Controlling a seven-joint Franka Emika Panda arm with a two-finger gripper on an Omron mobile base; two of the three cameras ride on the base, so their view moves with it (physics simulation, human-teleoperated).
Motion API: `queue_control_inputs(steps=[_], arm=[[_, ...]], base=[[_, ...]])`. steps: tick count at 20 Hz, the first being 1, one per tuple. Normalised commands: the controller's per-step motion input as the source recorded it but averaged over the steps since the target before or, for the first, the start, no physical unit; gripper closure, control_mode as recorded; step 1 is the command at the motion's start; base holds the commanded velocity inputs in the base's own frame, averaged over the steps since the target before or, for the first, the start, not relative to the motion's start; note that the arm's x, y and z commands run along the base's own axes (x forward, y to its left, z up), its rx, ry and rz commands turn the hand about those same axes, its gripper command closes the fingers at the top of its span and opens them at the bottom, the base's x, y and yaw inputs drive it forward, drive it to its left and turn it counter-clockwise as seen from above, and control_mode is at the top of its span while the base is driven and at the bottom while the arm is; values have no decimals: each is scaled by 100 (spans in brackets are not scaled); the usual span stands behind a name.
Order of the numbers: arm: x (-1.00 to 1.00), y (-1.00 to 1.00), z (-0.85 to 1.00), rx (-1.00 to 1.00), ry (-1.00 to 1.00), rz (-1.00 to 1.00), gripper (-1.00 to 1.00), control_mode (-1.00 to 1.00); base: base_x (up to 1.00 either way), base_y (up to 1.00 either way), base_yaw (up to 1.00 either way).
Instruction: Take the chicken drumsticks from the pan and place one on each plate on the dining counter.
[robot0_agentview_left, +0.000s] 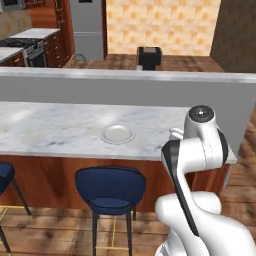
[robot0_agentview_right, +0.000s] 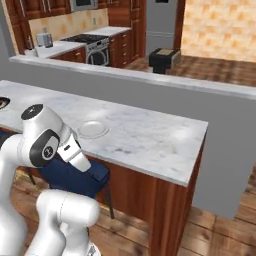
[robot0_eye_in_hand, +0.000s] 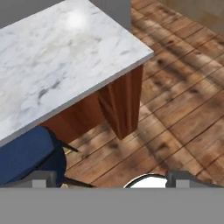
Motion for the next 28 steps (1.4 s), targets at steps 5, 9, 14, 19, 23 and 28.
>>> queue_control_inputs(steps=[5,9,14,19,23,28], arm=[[0,0,0,0,0,0,-100,100],[0,0,0,0,0,0,-100,100],[0,0,0,0,0,0,-100,100],[0,0,0,0,0,0,-100,100],[0,0,0,0,0,0,-100,100],[0,0,0,0,0,0,-100,100]], base=[[0,-100,-3],[0,-100,-1],[13,-100,0],[43,-100,0],[74,-100,0],[79,-100,0]])
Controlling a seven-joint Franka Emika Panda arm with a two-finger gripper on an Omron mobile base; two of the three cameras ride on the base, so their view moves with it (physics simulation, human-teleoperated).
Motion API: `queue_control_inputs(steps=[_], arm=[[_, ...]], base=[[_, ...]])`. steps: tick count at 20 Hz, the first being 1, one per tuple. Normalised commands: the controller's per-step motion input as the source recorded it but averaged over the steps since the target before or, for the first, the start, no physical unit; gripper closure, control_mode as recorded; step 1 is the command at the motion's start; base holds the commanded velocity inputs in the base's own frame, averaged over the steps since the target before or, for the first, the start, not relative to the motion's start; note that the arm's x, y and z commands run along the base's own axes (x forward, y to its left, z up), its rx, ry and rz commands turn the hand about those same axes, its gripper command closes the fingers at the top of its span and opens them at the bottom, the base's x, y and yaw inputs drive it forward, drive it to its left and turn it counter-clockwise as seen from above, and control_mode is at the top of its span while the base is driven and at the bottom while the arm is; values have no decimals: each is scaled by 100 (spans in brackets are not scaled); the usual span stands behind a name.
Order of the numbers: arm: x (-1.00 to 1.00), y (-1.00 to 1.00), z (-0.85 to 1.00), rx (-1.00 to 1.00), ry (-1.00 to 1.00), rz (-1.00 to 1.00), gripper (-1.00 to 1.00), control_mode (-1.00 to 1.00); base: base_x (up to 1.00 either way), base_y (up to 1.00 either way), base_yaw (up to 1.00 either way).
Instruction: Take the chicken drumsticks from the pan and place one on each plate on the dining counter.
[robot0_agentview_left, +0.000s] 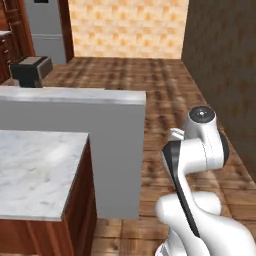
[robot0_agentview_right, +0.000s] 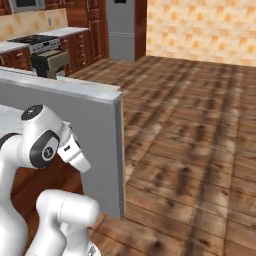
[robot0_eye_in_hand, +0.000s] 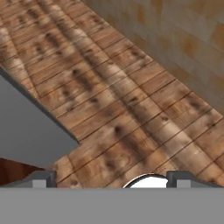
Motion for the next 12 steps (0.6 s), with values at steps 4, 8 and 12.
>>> queue_control_inputs(steps=[4,8,12], arm=[[0,0,0,0,0,0,-100,100],[0,0,0,0,0,0,-100,100],[0,0,0,0,0,0,-100,100]], base=[[70,-100,0],[63,-100,0],[63,-100,0]])
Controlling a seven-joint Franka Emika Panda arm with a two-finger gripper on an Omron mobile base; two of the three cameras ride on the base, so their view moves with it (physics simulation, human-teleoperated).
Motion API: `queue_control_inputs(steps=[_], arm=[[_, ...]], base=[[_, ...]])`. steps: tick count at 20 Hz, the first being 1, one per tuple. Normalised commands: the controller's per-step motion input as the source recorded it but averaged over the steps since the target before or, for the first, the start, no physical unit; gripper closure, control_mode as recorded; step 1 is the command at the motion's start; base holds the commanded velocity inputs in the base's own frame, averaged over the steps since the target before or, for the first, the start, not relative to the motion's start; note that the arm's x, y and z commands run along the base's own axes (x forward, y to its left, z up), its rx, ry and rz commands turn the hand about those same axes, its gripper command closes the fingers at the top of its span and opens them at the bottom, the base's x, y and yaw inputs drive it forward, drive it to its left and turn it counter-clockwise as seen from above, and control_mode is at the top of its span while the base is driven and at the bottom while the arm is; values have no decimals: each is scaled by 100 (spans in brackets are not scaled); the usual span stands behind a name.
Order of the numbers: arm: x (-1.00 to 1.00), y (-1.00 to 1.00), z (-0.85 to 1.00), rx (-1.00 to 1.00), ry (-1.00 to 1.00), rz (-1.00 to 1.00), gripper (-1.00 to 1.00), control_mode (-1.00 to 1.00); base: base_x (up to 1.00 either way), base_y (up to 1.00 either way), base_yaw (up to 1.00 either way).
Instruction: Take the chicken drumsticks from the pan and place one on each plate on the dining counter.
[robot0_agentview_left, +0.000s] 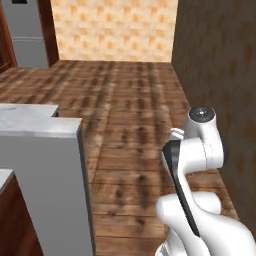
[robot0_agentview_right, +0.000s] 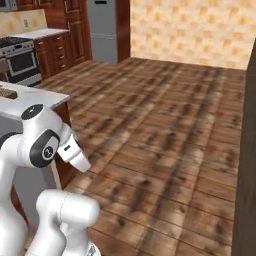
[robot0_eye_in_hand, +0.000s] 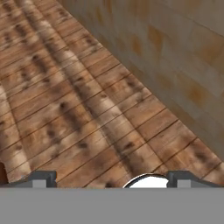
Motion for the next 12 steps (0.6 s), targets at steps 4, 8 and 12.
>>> queue_control_inputs(steps=[4,8,12], arm=[[0,0,0,0,0,0,-100,100],[0,0,0,0,0,0,-100,100],[0,0,0,0,0,0,-100,100]], base=[[89,-100,8],[100,-98,23],[100,-73,35]])
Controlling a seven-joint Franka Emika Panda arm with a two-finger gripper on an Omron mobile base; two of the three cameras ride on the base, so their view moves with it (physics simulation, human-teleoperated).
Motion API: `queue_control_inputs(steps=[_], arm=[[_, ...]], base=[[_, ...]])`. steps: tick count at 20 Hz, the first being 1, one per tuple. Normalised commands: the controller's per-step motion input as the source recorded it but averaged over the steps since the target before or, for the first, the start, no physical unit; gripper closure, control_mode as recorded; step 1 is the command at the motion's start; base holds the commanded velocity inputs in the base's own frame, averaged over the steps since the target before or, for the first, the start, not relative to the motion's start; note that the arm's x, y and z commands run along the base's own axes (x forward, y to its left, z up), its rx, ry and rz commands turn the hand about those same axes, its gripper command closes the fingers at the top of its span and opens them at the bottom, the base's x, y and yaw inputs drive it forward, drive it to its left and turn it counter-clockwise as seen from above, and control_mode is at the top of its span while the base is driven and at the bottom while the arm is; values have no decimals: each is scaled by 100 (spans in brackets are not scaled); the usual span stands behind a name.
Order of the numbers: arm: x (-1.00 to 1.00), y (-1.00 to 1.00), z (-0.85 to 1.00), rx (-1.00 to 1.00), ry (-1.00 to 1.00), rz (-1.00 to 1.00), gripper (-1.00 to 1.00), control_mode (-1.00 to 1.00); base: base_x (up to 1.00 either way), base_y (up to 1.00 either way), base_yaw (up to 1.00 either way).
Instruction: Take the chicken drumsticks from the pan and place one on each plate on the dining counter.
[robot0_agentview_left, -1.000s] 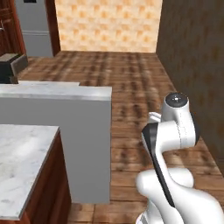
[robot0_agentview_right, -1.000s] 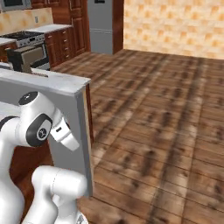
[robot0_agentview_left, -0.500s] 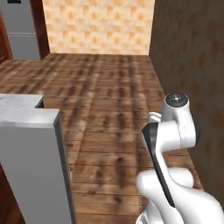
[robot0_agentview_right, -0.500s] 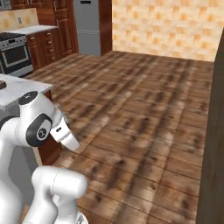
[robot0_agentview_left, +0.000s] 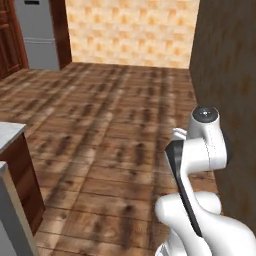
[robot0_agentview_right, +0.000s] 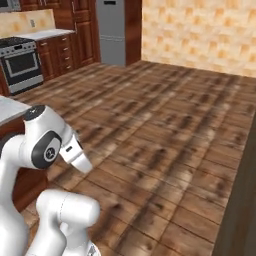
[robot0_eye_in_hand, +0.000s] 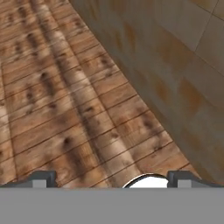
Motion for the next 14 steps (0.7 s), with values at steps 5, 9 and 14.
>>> queue_control_inputs(steps=[5,9,14], arm=[[0,0,0,0,0,0,-100,100],[0,0,0,0,0,0,-100,100],[0,0,0,0,0,0,-100,100]], base=[[100,-35,42],[100,-21,40],[100,-19,33]])
